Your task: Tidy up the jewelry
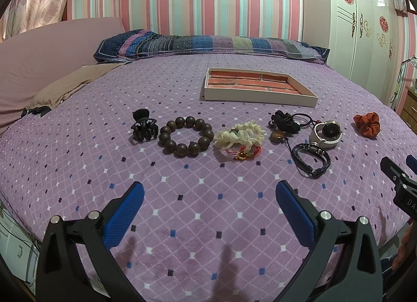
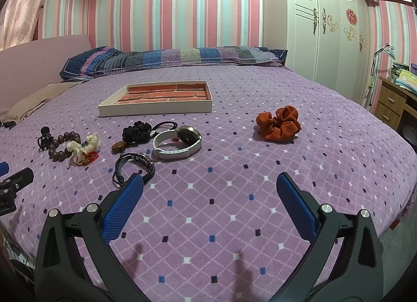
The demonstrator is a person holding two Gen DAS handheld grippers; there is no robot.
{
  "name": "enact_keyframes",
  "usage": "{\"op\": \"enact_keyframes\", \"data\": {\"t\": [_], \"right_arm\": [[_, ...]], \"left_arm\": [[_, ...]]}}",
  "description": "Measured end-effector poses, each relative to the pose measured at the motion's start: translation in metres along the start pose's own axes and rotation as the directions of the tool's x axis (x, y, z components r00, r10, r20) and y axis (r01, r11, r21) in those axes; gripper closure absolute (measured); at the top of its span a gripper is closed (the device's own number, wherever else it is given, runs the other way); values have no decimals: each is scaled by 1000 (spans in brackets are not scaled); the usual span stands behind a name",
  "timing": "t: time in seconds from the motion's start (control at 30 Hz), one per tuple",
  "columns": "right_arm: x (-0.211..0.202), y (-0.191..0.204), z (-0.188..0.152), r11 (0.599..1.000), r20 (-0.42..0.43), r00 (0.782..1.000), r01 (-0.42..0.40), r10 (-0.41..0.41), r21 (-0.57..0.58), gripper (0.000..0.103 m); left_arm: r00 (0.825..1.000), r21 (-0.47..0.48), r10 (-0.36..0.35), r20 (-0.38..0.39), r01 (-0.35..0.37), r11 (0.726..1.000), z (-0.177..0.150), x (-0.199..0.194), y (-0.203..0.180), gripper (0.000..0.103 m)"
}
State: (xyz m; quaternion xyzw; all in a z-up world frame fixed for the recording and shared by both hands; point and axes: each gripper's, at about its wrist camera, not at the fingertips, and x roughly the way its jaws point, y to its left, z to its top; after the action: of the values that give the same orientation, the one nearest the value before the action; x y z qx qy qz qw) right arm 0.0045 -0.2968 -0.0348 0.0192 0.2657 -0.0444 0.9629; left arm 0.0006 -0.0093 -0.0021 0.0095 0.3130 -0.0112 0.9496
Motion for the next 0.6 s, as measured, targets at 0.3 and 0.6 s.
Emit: {"op": "enact_keyframes", "data": {"t": [0.3,0.6], "right_arm": [[1,0,-1,1000,-2,1000,2,-2,-2,4],[2,0,-2,1000,-3,1000,2,-2,-3,4]], "left_arm": [[1000,0,0,0,0,1000,0,1,0,4],[1000,0,-1,-2,1,1000,0,1,0,4]]}}
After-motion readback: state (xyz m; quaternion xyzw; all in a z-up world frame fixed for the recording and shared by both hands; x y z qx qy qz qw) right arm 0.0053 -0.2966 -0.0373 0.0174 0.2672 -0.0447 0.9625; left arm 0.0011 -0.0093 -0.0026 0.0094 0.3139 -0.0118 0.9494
